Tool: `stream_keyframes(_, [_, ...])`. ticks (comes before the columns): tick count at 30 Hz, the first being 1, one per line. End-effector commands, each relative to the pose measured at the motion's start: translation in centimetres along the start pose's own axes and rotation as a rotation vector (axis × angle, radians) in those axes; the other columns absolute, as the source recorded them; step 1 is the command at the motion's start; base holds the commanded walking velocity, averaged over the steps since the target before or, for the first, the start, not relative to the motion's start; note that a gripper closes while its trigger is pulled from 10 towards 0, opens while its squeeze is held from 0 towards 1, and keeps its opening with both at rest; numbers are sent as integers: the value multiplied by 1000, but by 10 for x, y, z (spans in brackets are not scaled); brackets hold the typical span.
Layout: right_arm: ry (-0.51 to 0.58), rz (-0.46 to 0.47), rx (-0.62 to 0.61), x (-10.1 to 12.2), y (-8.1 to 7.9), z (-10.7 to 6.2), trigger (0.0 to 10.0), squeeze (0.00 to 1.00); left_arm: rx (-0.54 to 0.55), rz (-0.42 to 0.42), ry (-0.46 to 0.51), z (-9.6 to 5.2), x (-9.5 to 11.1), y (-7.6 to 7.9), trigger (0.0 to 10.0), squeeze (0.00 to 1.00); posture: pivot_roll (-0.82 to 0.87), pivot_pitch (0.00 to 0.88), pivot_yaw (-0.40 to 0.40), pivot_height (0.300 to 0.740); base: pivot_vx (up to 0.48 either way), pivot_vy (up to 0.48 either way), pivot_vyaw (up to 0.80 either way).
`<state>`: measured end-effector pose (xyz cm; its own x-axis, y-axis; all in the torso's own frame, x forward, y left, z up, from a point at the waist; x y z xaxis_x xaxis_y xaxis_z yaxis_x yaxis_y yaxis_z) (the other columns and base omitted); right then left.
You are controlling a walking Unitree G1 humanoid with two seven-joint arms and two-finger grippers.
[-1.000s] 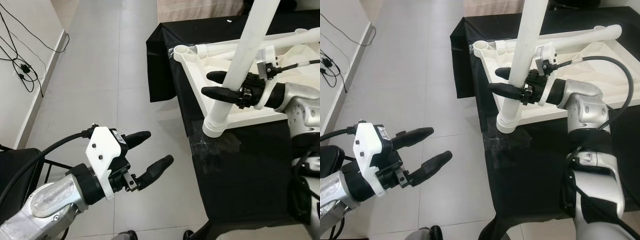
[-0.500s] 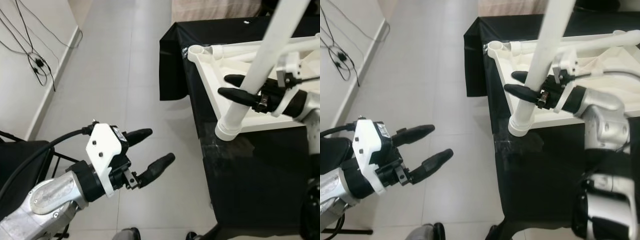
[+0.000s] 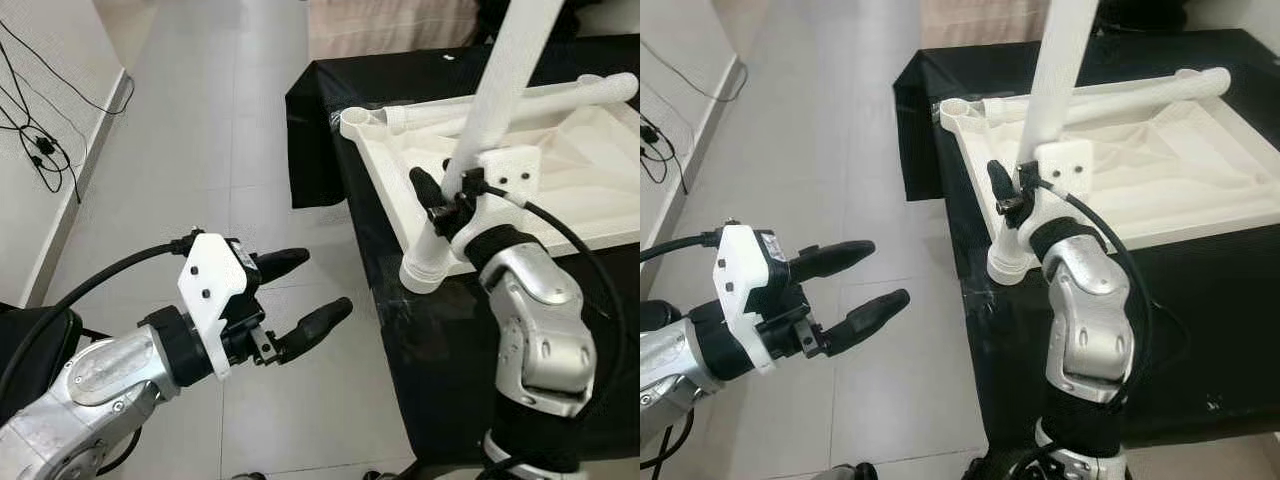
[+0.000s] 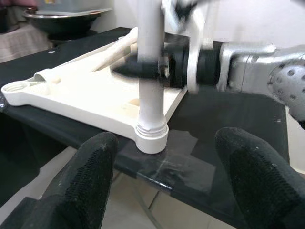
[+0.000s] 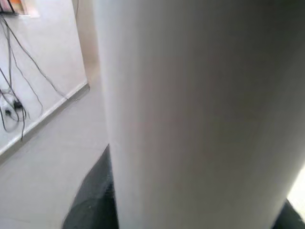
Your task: Building children table
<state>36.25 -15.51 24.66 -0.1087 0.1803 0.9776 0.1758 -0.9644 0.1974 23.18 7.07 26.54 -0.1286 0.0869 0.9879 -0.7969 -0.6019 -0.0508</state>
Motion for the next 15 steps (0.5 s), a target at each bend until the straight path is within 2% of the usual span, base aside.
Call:
stream_keyframes(1, [-73,78,-22,-13,1,-3,10000,1000,2,-1,-3,-1,-2,2,10000,0,64,233,1,740,0,0,0])
stream_keyframes(4, [36,99,76,15,1,2,10000,1000,-1,-5,-2,-1,-3,3,10000,0,63,234,2,740,0,0,0])
stream_keyframes(5, [98,82,216,28,-7,2,10000,1000,-3,-6,-1,0,-3,4,10000,0,67,234,2,740,0,0,0])
stream_keyframes(6, [98,82,216,28,-7,2,10000,1000,-3,-6,-1,0,-3,4,10000,0,67,234,2,740,0,0,0])
stream_keyframes(7, [178,25,427,43,-16,-3,10000,216,-8,-6,1,1,-2,5,10000,0,80,236,2,740,0,0,0])
stream_keyframes(8, [178,25,427,43,-16,-3,10000,216,-8,-6,1,1,-2,5,10000,0,80,236,2,740,0,0,0])
stream_keyframes(9, [198,-7,496,46,-18,-6,10000,216,-10,-6,2,2,-2,5,10000,0,80,236,2,740,0,0,0])
stream_keyframes(10, [215,-41,570,49,-21,-8,10000,0,-12,-6,2,1,-2,6,10000,0,90,241,-2,740,0,0,0])
stream_keyframes(11, [215,-41,570,49,-21,-8,10000,0,-12,-6,2,1,-2,6,10000,0,90,241,-2,740,0,0,0])
stream_keyframes(13, [258,-101,713,58,-21,-9,10000,0,-8,-3,-1,-1,-2,7,10000,0,111,245,-7,740,0,0,0])
stream_keyframes(15, [275,-121,753,61,-20,-8,10000,0,-5,-2,-3,-1,-2,7,10000,0,111,245,-7,740,0,0,0])
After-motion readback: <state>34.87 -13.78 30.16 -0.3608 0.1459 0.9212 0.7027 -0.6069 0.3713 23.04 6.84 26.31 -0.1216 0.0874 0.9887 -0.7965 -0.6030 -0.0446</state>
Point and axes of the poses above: a point about 5 cm out from each wrist's last joint towards the gripper, its own z axis pointing out of the wrist towards the gripper, its own x axis along the axis of the wrist's last joint, y = z × x, the point moved 6 cm from there along z, pointing out of the wrist towards the gripper, and after that the axes turned 8 degrees about -z, right-handed, at the moved point
